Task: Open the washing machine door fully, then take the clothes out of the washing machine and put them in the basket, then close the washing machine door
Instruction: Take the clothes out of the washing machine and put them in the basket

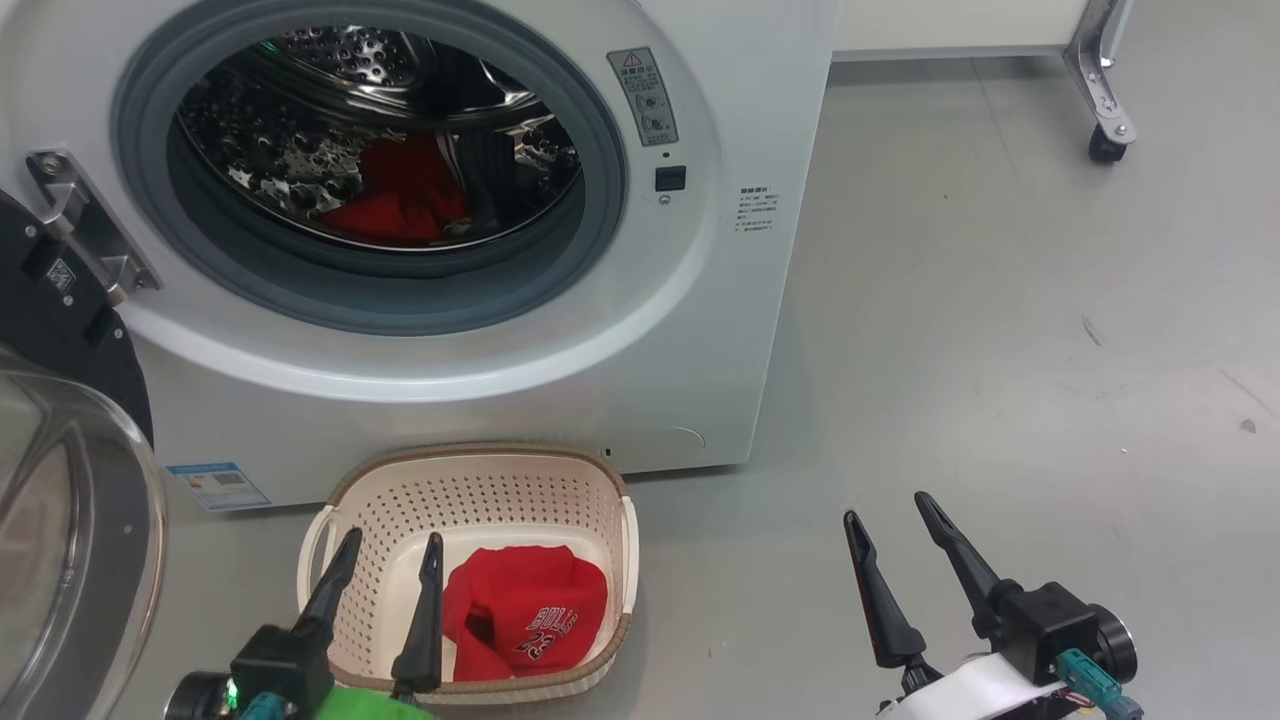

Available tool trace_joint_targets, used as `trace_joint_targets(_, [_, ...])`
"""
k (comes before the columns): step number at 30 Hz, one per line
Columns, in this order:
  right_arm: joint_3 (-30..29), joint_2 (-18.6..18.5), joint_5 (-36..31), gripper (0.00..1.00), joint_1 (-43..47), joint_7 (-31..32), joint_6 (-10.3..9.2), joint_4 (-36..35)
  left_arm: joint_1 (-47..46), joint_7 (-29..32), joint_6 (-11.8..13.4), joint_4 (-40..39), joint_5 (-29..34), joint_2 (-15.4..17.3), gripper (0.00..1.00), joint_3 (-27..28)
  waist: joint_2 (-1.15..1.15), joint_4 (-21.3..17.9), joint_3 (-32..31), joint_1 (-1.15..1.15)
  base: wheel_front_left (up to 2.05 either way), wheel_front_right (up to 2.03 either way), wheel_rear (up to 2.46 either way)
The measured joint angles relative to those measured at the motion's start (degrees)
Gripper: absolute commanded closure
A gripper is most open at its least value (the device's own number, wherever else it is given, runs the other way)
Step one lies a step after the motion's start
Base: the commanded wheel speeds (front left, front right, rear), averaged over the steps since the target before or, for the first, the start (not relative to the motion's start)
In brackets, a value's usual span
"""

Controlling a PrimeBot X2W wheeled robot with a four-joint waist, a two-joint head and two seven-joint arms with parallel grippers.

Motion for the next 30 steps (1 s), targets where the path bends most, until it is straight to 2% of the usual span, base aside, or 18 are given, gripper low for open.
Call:
trace_joint_targets(18, [2.54,0.12,-0.42,0.0,-4.35,0.0,0.33,-3.96,-17.96,7.12,0.08,3.82,0.93,0.71,0.0,2.09,0.0,-3.38,11.67,0.0,0.0,0.0,0.0])
trace_joint_targets(30, [3.28,0.19,0.1,0.0,-8.2,0.0,0.18,-6.0,-33.76,16.6,-1.33,6.6,-1.78,7.03,0.0,6.95,0.0,-8.37,19.42,0.0,0.0,0.0,0.0])
